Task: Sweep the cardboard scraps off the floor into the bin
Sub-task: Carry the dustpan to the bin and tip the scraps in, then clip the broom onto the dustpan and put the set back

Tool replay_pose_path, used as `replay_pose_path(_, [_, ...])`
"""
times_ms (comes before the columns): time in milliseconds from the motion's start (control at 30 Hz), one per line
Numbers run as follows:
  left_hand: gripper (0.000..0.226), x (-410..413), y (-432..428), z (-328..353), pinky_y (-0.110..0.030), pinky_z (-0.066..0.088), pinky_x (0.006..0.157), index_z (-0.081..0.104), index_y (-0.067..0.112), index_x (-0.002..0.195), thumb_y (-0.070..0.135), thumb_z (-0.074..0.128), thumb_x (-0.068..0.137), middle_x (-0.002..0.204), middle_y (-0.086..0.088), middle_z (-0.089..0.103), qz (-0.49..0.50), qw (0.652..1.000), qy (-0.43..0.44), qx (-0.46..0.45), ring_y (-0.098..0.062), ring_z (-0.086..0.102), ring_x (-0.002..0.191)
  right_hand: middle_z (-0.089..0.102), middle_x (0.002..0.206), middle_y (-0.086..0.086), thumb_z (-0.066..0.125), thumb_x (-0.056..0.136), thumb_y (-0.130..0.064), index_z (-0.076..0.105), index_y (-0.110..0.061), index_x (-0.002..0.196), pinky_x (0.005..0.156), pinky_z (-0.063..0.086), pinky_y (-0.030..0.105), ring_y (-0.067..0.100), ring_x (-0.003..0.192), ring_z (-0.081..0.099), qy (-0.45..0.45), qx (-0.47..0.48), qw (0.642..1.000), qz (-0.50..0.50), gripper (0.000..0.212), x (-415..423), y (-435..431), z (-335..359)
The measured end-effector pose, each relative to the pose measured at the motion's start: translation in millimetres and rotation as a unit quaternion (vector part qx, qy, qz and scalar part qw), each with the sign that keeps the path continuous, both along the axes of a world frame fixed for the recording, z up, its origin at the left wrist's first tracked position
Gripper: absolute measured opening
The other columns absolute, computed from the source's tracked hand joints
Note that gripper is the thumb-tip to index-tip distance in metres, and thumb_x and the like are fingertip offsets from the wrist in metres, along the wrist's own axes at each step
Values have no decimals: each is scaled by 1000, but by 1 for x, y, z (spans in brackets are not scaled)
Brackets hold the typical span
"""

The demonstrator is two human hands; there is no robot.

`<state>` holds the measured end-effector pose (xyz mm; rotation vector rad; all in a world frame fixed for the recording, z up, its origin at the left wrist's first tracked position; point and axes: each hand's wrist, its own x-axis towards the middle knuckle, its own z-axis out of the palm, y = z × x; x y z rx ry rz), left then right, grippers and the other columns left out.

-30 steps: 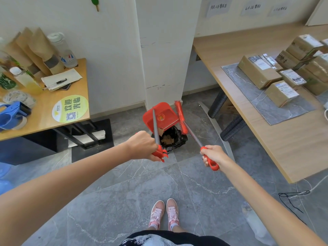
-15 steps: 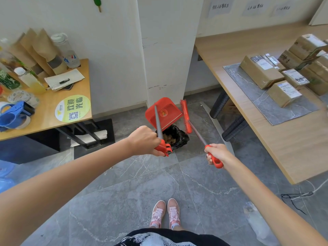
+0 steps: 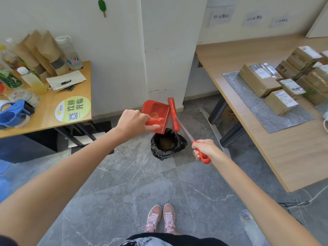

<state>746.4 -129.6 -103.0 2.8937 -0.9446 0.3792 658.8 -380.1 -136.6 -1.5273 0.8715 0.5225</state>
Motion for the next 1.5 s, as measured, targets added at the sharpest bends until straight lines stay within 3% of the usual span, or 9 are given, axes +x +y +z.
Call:
replay_pose_path(67, [71, 5, 6, 4, -23, 29, 45, 58, 14, 52, 77, 34, 76, 39, 1, 39, 46, 999, -1, -11, -24, 45, 38, 41, 58, 9, 44, 86, 7, 47, -6, 87, 31, 32, 12, 7, 22, 37, -7, 12, 1000, 8, 13, 5, 6, 4])
replay_pose_path(133, [74, 10, 12, 8, -24, 29, 48, 57, 17, 52, 81, 27, 72, 42, 1, 45, 98, 994, 6, -37, -24, 48, 42, 40, 58, 8, 45, 86, 7, 47, -6, 83, 32, 32, 12, 8, 23, 37, -11, 23, 1000, 16, 14, 10, 12, 9])
replay_pose_path(233, [75, 18, 25, 20, -26, 32, 47, 48, 14, 49, 84, 33, 72, 43, -1, 47, 168, 981, 33, -92, -24, 50, 45, 38, 58, 7, 44, 86, 7, 44, -9, 75, 32, 32, 11, 7, 23, 37, -17, 42, 999, 28, 19, 19, 21, 16])
replay_pose_path(333, [68, 21, 39, 32, -26, 29, 46, 44, 17, 46, 77, 44, 78, 41, 0, 43, 206, 969, 42, -133, -22, 46, 42, 39, 60, 8, 44, 88, 7, 45, -7, 86, 32, 31, 11, 7, 23, 37, -20, 49, 997, 54, 14, 23, 30, 28])
replay_pose_path(767, [67, 2, 87, 58, -24, 26, 41, 51, 13, 51, 73, 47, 81, 46, -3, 46, 335, 930, 55, -141, -18, 43, 41, 42, 63, 9, 46, 88, 4, 48, -5, 81, 32, 32, 12, 7, 27, 37, 5, 71, 988, 135, 12, 33, 34, 48])
replay_pose_path(1000, [79, 3, 112, 37, -25, 29, 41, 58, 8, 55, 81, 38, 75, 48, -6, 51, 343, 923, 64, -162, -17, 43, 40, 43, 63, 9, 46, 90, 3, 50, -2, 82, 31, 32, 12, 6, 27, 38, 32, 63, 982, 177, 11, 41, 53, 36])
replay_pose_path(1233, [68, 28, 131, 13, -24, 31, 43, 56, 13, 55, 74, 44, 80, 52, -5, 54, 352, 920, 94, -144, -18, 49, 45, 42, 62, 8, 45, 91, 3, 47, -5, 78, 30, 32, 12, 6, 25, 38, 61, 59, 978, 193, 15, 65, 74, 17])
replay_pose_path(1500, [67, 102, 168, -23, -24, 28, 41, 52, 12, 53, 73, 46, 81, 47, 0, 45, 357, 914, 133, -138, -17, 46, 43, 42, 62, 9, 45, 90, 4, 46, -4, 79, 30, 32, 12, 7, 25, 39, 94, 46, 978, 177, 13, 130, 120, -5])
